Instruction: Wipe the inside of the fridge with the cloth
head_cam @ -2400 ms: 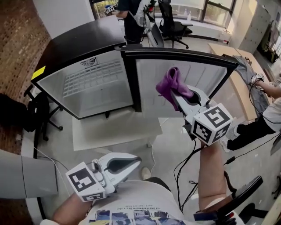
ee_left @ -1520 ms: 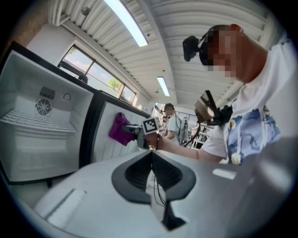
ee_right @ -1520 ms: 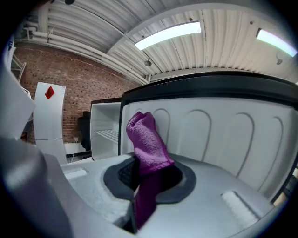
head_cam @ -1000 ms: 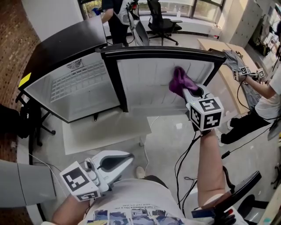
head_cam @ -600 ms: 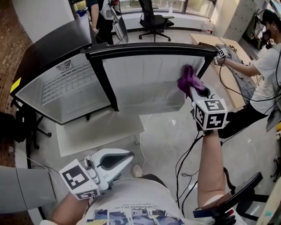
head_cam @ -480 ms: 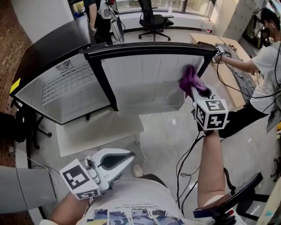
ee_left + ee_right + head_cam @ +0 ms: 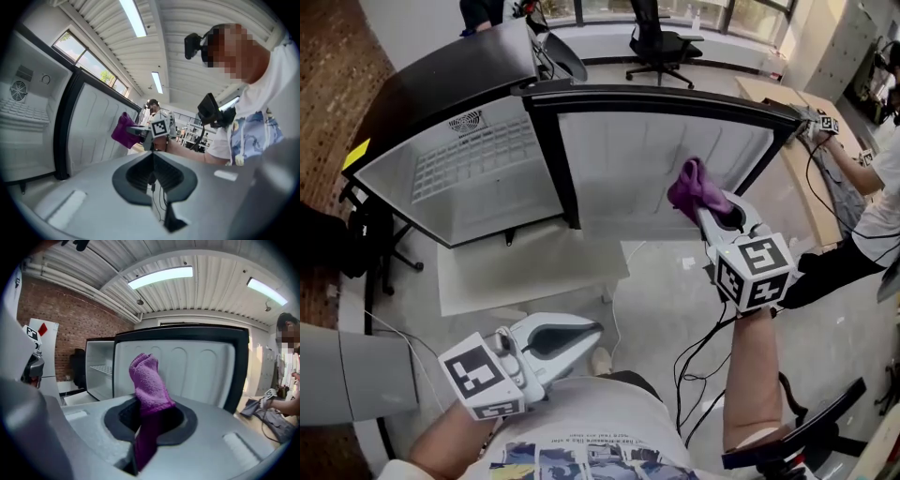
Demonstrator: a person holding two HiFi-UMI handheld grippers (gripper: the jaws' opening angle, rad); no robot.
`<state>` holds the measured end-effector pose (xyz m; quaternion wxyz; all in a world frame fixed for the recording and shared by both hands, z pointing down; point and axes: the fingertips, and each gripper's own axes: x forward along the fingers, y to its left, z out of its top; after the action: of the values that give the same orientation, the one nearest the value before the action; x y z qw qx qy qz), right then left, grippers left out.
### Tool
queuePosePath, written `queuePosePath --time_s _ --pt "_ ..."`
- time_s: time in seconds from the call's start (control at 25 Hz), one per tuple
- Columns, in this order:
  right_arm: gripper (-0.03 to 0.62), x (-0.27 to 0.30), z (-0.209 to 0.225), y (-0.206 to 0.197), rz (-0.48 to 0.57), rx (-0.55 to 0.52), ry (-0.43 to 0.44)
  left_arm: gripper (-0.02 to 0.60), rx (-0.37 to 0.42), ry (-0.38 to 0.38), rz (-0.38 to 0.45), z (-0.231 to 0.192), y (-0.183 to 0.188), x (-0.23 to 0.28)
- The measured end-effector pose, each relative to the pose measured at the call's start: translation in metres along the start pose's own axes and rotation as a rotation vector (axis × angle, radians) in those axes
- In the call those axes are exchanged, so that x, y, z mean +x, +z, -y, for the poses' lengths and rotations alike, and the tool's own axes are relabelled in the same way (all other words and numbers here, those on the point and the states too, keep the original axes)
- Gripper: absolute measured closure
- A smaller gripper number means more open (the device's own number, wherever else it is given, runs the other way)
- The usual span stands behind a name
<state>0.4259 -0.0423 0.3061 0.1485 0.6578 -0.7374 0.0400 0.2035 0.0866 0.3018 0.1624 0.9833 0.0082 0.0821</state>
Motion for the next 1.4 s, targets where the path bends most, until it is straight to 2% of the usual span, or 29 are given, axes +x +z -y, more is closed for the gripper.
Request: queuePosePath --time_s 0.36,0.56,0.76,0.92,1.4 --pt "0.542 0.067 -0.088 0.003 -0.003 -0.036 0.206 0.574 -0.019 0.095 0.021 -0.008 -0.003 -0.036" --pt "0.542 0.103 -0.119 -0.004 -0.023 -0.066 0.26 0.574 -0.035 0.178 0.035 -0.017 -0.007 -0.063" --pt "0.542 0.123 -0.12 -0.011 -0.042 -0.097 0.237 0.574 -0.043 0.231 0.047 -0.021 -0.008 -0.081" --pt "0.542 0.125 -0.105 -0.019 -0.063 -0.118 0.197 0.574 -0.046 0.244 0.044 -0.022 -0.009 -0.083" --pt "0.542 0.091 -0.032 -0.04 -0.096 -0.084 0.048 0.574 -0.02 0.15 0.018 -0.014 -0.002 -0.046"
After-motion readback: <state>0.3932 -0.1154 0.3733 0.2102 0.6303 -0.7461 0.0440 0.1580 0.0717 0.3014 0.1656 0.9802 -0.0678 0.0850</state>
